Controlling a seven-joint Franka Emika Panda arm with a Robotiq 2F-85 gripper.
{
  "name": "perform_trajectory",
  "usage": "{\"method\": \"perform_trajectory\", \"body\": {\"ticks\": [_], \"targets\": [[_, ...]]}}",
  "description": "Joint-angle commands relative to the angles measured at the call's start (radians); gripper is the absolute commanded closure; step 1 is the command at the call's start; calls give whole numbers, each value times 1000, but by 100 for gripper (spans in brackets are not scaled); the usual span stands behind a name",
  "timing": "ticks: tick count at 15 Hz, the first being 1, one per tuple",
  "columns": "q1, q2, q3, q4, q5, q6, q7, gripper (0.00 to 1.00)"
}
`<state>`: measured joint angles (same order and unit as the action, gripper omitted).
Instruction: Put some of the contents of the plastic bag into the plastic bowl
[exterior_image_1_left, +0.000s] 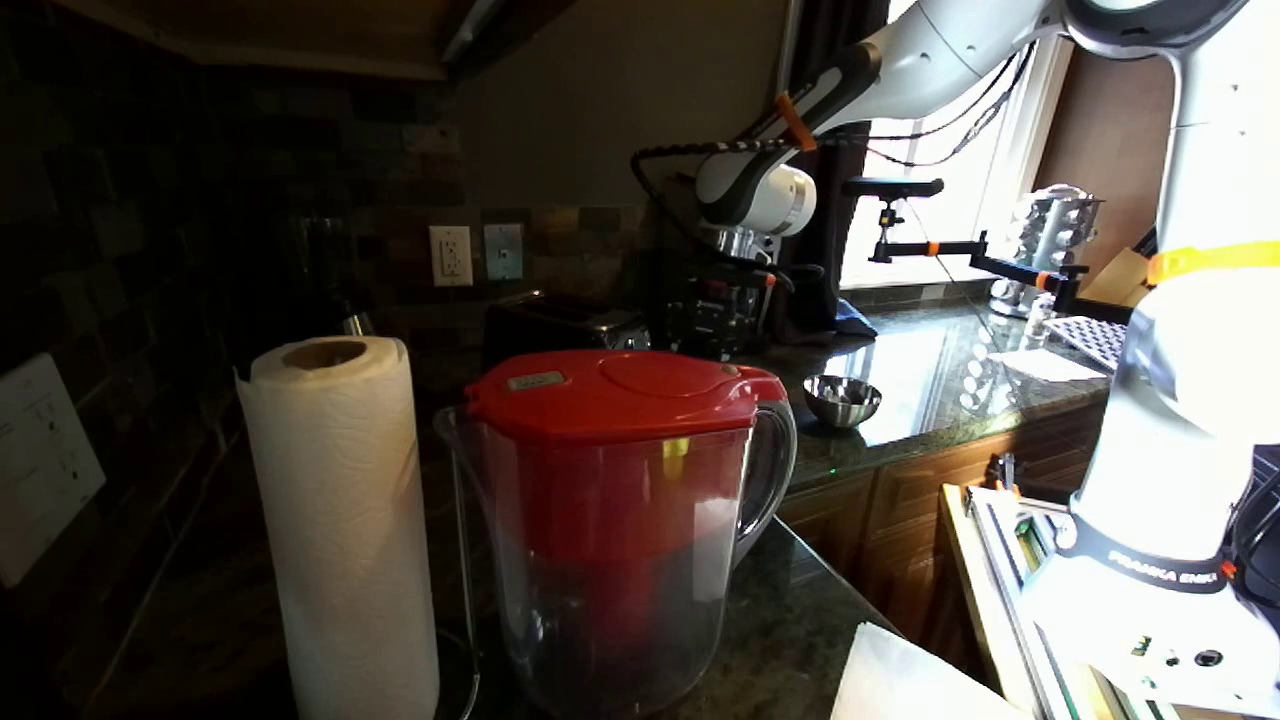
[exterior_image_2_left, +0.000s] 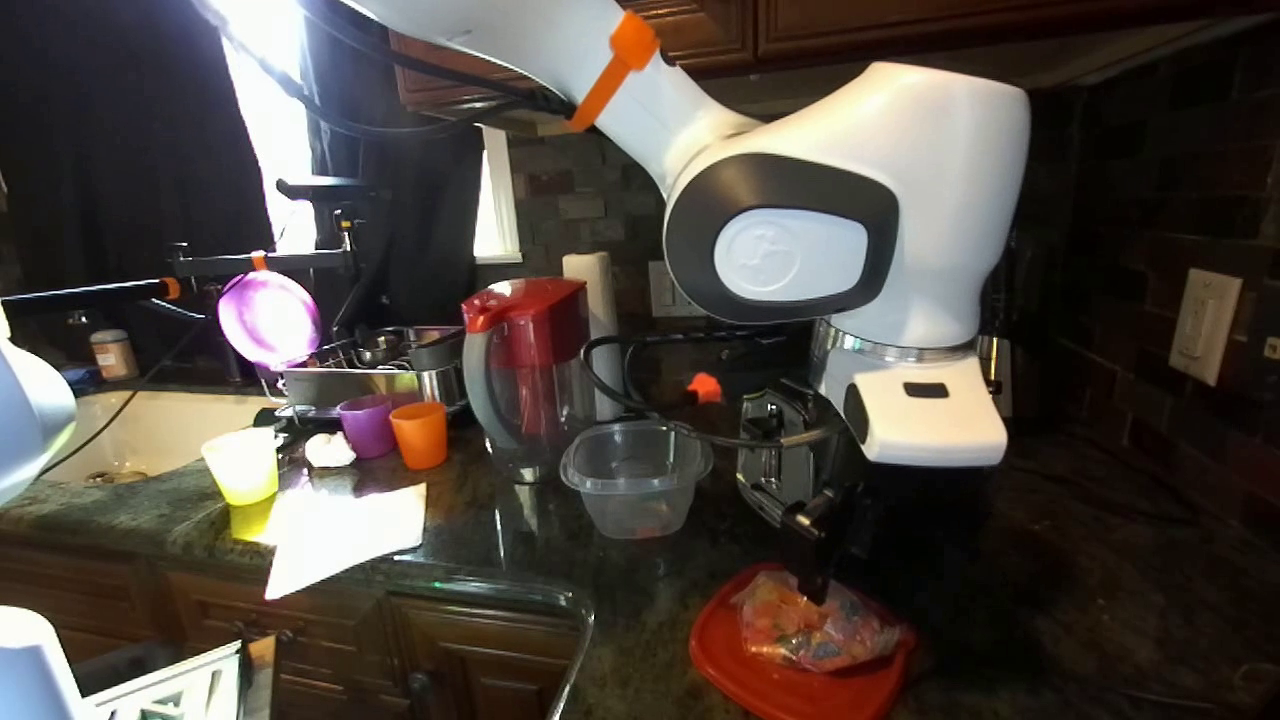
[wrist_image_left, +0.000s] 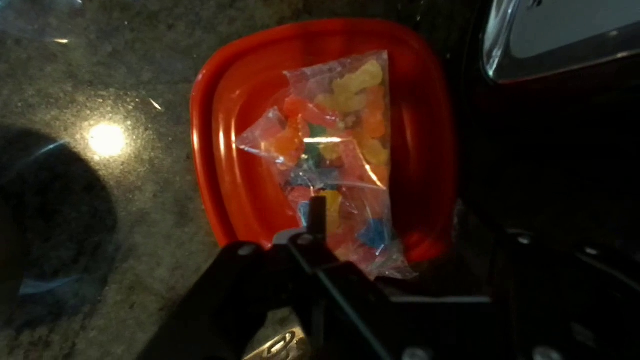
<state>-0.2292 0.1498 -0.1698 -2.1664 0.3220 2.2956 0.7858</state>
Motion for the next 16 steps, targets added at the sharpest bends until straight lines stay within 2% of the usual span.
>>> {"method": "perform_trajectory", "body": {"ticks": [1, 2, 11, 16], "targets": [[23, -51, -21, -24, -54, -7, -7, 2], [28, -67, -24, -30, -95, -10, -16, 0], [49, -223, 3, -84, -452, -96, -187, 0], [55, -297, 32, -129, -562, -95, -269, 0]]}}
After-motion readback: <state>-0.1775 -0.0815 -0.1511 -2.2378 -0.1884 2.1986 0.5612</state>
